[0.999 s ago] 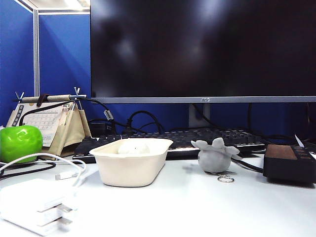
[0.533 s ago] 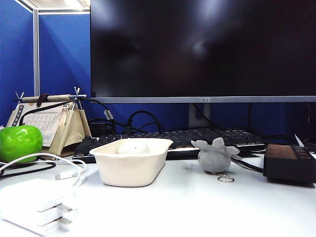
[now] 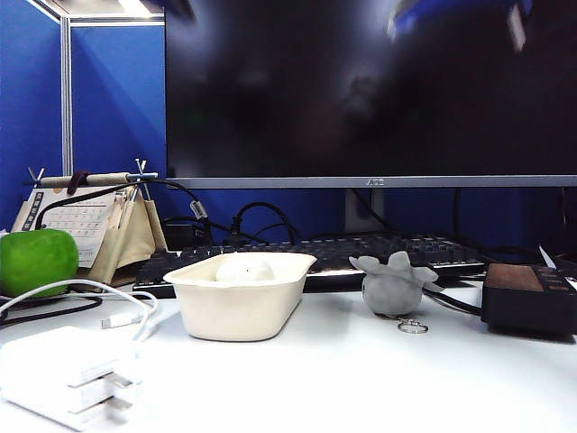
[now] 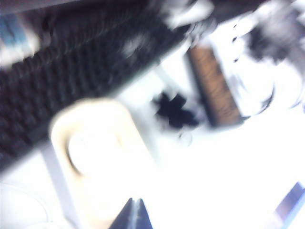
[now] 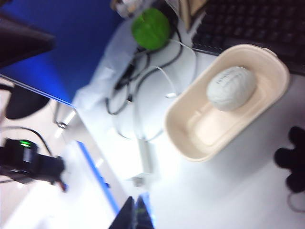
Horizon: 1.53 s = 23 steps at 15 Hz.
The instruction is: Place the tilting octopus upright.
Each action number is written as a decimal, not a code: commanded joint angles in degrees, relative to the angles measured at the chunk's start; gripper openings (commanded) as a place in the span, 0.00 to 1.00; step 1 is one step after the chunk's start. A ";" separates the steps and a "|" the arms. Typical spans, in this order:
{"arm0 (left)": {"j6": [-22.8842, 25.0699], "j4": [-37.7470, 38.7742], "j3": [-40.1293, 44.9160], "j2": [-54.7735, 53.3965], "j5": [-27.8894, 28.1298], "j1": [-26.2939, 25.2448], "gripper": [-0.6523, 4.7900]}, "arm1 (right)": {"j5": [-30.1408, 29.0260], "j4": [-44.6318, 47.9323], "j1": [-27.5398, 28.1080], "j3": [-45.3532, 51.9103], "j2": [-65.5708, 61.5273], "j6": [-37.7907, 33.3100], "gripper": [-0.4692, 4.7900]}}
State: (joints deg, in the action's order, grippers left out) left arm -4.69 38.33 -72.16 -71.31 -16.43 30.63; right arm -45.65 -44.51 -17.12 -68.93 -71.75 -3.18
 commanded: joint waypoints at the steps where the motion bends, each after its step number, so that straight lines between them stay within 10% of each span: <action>1: 0.26 -3.08 -0.17 -7.50 -0.24 1.36 0.11 | 4.96 3.37 -0.11 4.17 -3.45 1.75 0.08; 6: 1.44 -11.78 -0.17 -14.97 -0.20 3.85 0.12 | 10.16 12.20 -0.09 8.24 -8.20 1.79 0.50; 13: 1.51 -21.29 -0.17 -20.35 3.08 8.98 0.23 | 21.55 16.52 -0.09 9.09 -13.68 7.28 0.52; 23: 3.56 -23.43 -0.24 -20.20 11.52 8.79 0.23 | 18.84 17.62 -4.98 15.69 -13.68 9.46 0.56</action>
State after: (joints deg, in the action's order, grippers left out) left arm -2.28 15.62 -72.14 -91.85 -5.10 39.42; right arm -26.61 -28.80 -21.28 -53.06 -85.65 5.65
